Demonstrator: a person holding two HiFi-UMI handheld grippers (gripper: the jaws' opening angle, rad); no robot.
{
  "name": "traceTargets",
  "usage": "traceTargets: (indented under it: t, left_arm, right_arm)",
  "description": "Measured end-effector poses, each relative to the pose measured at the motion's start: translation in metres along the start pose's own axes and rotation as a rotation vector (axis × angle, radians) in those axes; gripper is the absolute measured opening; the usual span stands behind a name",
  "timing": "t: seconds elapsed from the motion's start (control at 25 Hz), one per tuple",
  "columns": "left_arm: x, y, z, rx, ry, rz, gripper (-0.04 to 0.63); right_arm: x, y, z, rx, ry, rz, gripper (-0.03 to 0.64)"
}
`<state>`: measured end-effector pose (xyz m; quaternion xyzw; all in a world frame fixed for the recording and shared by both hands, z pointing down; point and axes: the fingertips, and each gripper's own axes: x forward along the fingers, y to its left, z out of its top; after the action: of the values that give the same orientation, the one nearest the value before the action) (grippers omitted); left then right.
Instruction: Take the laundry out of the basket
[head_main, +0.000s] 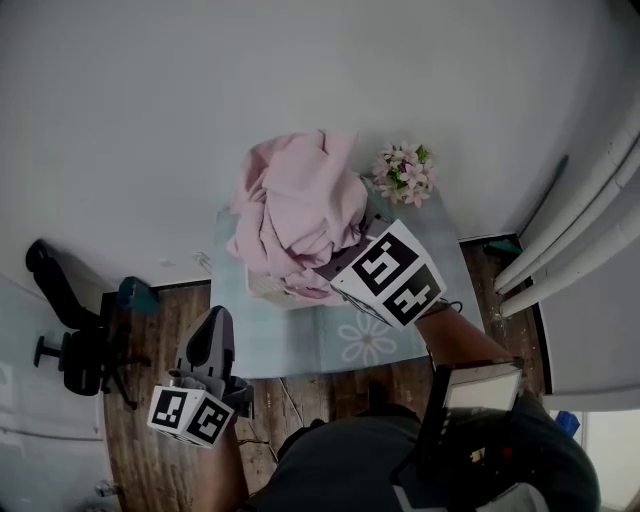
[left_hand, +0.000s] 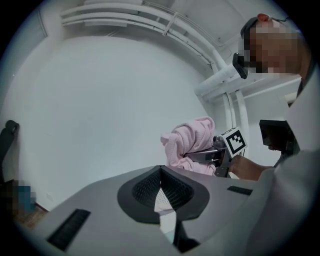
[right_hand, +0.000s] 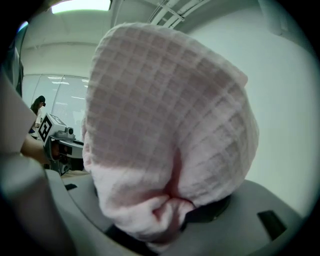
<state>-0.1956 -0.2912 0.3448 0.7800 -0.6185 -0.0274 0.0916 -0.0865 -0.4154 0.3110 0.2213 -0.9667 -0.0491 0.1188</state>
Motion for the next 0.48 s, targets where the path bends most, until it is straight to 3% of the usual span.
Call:
traceTargets:
  t: [0.2,0.36,0.48]
  left_arm:
    - [-0.013,0.007,0.009,0.035,0.009,-0.043,0.011]
    - [-0.063,0.015,0.014,0.049,-0.014,-0.087,0.011]
    - [-0.069,0.023,0.012,0.048,-0.028,-0.106,0.011]
  right_arm:
    - [-0.02,0.01,0.017,0.05,-0.021,-0.082,0.308]
    - [-0.045,0.06,0.028,0.076,-0.037,-0.166,0.308]
    - [-0.048,0.074,0.023,0.09,-0.033,-0.214,0.308]
